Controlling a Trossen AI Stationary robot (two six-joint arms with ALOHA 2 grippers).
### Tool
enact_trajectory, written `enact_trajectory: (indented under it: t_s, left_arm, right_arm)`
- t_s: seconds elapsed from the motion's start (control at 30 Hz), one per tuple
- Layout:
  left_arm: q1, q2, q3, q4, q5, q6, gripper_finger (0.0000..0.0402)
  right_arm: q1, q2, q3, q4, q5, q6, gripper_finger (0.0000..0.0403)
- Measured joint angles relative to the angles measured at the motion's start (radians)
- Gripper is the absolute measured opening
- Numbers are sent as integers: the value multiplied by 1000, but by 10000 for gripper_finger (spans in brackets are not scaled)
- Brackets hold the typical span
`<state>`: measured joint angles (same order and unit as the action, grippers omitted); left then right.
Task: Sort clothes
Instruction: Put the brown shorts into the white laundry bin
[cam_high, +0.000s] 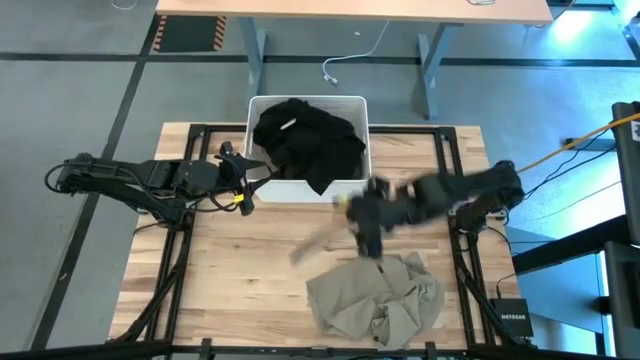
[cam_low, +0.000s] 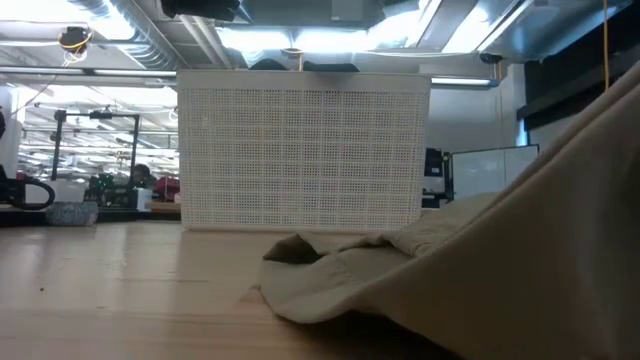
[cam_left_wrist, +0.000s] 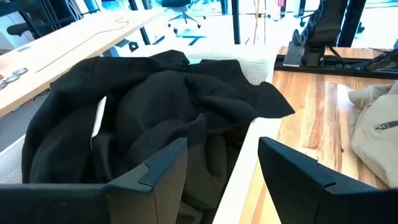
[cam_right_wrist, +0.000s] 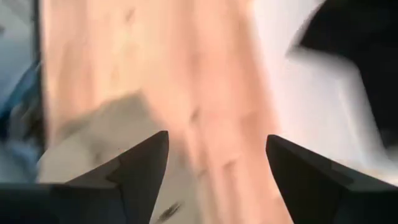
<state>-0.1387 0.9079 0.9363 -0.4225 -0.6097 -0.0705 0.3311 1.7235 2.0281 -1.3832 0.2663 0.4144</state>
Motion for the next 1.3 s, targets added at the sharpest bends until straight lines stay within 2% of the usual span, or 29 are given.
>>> enact_trajectory:
  t_s: [0.17, 0.43, 0.57, 0.7, 0.87, 1.0, 1.17, 1.3]
  left_arm:
    - [1, 0, 0, 0, 0, 0, 194]
    - [1, 0, 0, -1, 0, 0, 194]
    - [1, 0, 0, -3, 0, 0, 194]
    - [2, 0, 0, -4, 0, 5, 194]
    - [3, 0, 0, -4, 0, 22, 194]
    - [3, 0, 0, -3, 0, 26, 194]
    - [3, 0, 0, -5, 0, 24, 194]
    - [3, 0, 0, -7, 0, 19, 194]
  right_arm:
    - [234, 3, -104, -23, -1, 240, 287]
    - [493, 3, -226, -32, -50, 588, 287]
    - [608, 8, -309, -20, -59, 608, 287]
    - [676, 20, -427, 5, -6, 563, 287]
    - [684, 22, -617, 191, 85, 428, 287]
    - [619, 22, -773, 408, 80, 313, 287]
    - [505, 22, -943, 654, 0, 330, 287]
    - [416, 17, -1036, 748, -78, 447, 287]
